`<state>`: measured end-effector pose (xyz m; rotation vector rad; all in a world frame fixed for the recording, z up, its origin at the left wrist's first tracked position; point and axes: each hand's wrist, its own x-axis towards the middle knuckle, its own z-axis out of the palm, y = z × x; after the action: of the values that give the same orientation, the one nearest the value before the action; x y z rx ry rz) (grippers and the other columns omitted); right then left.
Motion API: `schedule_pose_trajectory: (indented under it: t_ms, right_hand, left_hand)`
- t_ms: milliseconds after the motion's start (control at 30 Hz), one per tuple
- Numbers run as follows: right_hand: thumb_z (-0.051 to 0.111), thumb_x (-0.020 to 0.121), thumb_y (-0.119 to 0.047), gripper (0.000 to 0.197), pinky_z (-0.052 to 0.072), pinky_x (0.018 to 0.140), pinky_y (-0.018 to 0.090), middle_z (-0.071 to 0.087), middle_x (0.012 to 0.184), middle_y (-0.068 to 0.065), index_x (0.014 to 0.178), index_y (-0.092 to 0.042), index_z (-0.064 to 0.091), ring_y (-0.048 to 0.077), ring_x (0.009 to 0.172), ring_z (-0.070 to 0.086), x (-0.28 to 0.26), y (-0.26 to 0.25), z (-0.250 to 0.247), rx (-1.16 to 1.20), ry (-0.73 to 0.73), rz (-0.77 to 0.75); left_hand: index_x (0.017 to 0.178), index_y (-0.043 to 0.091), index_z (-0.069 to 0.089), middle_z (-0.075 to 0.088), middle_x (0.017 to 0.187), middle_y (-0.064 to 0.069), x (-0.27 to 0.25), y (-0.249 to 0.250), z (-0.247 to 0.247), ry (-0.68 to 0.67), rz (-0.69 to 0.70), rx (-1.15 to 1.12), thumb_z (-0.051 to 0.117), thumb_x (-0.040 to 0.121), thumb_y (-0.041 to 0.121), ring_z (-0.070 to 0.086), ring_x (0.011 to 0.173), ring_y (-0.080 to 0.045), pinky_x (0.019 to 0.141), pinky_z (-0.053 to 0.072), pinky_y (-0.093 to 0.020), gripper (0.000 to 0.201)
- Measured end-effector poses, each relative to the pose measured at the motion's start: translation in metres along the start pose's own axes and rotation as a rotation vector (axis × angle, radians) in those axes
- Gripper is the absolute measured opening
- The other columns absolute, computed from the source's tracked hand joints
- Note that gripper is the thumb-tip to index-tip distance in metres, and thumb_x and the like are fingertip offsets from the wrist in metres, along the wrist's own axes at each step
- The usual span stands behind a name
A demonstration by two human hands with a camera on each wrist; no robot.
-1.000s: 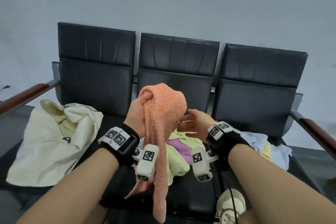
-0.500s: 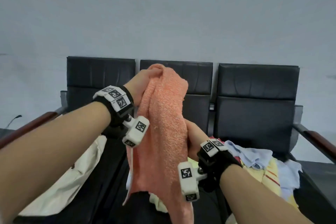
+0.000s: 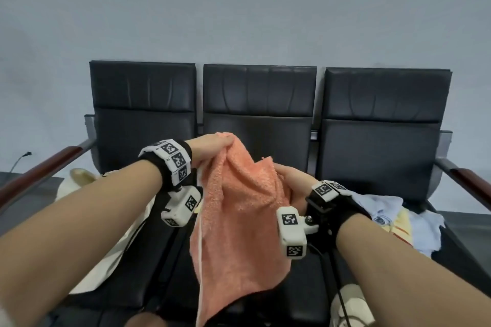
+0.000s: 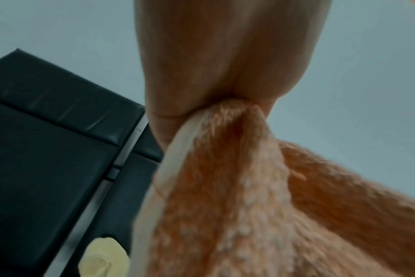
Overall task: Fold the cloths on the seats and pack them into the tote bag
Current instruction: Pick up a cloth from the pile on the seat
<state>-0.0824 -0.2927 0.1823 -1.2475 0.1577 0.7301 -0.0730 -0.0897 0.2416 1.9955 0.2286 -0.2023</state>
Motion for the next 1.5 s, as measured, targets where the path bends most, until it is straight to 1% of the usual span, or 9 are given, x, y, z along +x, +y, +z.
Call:
schedule_pose_trajectory:
  t_ms: [300, 433, 567, 633, 733, 967, 1167, 1400, 1500]
  right_hand:
    - [0.064, 0.078, -0.066, 0.050, 0.052, 0.084, 0.038, 0.068, 0.087, 0.009, 0.083, -0.016, 0.066, 0.030, 0.085, 0.065, 0.019, 0.005, -0.022, -0.183, 0.309, 0.028]
    - [0.080, 0.047, -0.058, 0.060, 0.056, 0.075, 0.041, 0.070, 0.072, 0.007, 0.085, -0.013, 0.064, 0.028, 0.073, 0.067, 0.044, 0.003, -0.051, -0.139, 0.405, -0.099]
    - [0.091, 0.032, -0.035, 0.089, 0.051, 0.087, 0.061, 0.073, 0.101, 0.017, 0.115, -0.011, 0.067, 0.037, 0.093, 0.070, 0.034, -0.004, -0.055, -0.047, 0.422, -0.115]
    - [0.088, 0.042, -0.030, 0.082, 0.048, 0.091, 0.050, 0.071, 0.102, 0.016, 0.117, -0.009, 0.065, 0.031, 0.093, 0.068, 0.029, -0.006, -0.057, -0.009, 0.391, -0.102]
    - [0.078, 0.059, -0.017, 0.062, 0.045, 0.072, 0.031, 0.058, 0.079, 0.005, 0.118, -0.005, 0.064, 0.023, 0.076, 0.055, -0.002, -0.012, -0.040, -0.089, 0.375, -0.193]
    - [0.046, 0.081, 0.018, 0.042, 0.041, 0.050, 0.032, 0.053, 0.072, 0.012, 0.110, -0.011, 0.054, 0.019, 0.049, 0.045, -0.008, -0.011, -0.042, -0.177, 0.563, -0.379]
    - [0.056, 0.094, -0.013, 0.022, 0.055, 0.082, 0.039, 0.061, 0.086, 0.001, 0.114, -0.020, 0.053, 0.020, 0.079, 0.063, -0.002, -0.001, -0.047, -0.641, 0.746, -0.436]
    - [0.057, 0.095, -0.020, 0.030, 0.043, 0.081, 0.029, 0.060, 0.101, 0.001, 0.125, -0.020, 0.054, 0.019, 0.086, 0.055, 0.002, -0.002, -0.058, -0.763, 0.799, -0.388]
    - [0.063, 0.092, -0.027, 0.035, 0.042, 0.092, 0.030, 0.062, 0.122, 0.007, 0.124, -0.014, 0.058, 0.022, 0.106, 0.058, 0.002, -0.005, -0.055, -0.672, 0.819, -0.417]
  left_hand:
    - [0.144, 0.008, 0.045, 0.054, 0.140, -0.014, 0.005, -0.017, -0.015, 0.127, -0.008, 0.175, 0.037, 0.102, 0.055, 0.054, 0.127, -0.032, 0.112, 0.038, -0.043, 0.064]
    - [0.112, 0.007, 0.067, 0.069, 0.100, -0.011, 0.012, -0.039, -0.022, -0.118, -0.120, -0.251, 0.059, 0.097, 0.040, 0.068, 0.086, -0.022, 0.081, 0.057, -0.035, 0.037]
    - [0.122, 0.000, 0.063, 0.067, 0.112, -0.018, 0.006, -0.055, -0.033, -0.317, 0.001, -0.413, 0.055, 0.092, 0.000, 0.066, 0.098, -0.026, 0.086, 0.056, -0.033, 0.031]
    - [0.120, -0.001, 0.059, 0.066, 0.109, -0.018, 0.003, -0.059, -0.039, -0.318, 0.060, -0.396, 0.051, 0.087, -0.017, 0.068, 0.097, -0.027, 0.082, 0.059, -0.033, 0.037]
    - [0.118, 0.000, 0.062, 0.070, 0.112, -0.016, -0.001, -0.064, -0.046, -0.234, 0.076, -0.252, 0.053, 0.087, -0.019, 0.071, 0.097, -0.026, 0.078, 0.061, -0.032, 0.037]
    - [0.109, 0.013, 0.071, 0.070, 0.101, -0.003, 0.004, -0.074, -0.044, 0.226, 0.162, 0.185, 0.064, 0.094, 0.016, 0.066, 0.095, -0.021, 0.082, 0.055, -0.035, 0.016]
    - [0.090, 0.001, 0.069, 0.068, 0.091, -0.013, 0.005, -0.072, -0.040, 0.367, 0.109, 0.411, 0.059, 0.096, 0.043, 0.064, 0.090, -0.031, 0.076, 0.050, -0.036, 0.043]
    - [0.095, 0.002, 0.065, 0.068, 0.094, -0.009, 0.009, -0.084, -0.038, 0.496, -0.066, -0.024, 0.085, 0.071, 0.050, 0.065, 0.088, -0.025, 0.074, 0.052, -0.034, 0.057]
    - [0.108, 0.002, 0.067, 0.072, 0.100, -0.013, 0.008, -0.086, -0.042, 0.303, -0.205, -0.439, 0.091, 0.065, 0.040, 0.070, 0.086, -0.026, 0.066, 0.056, -0.035, 0.062]
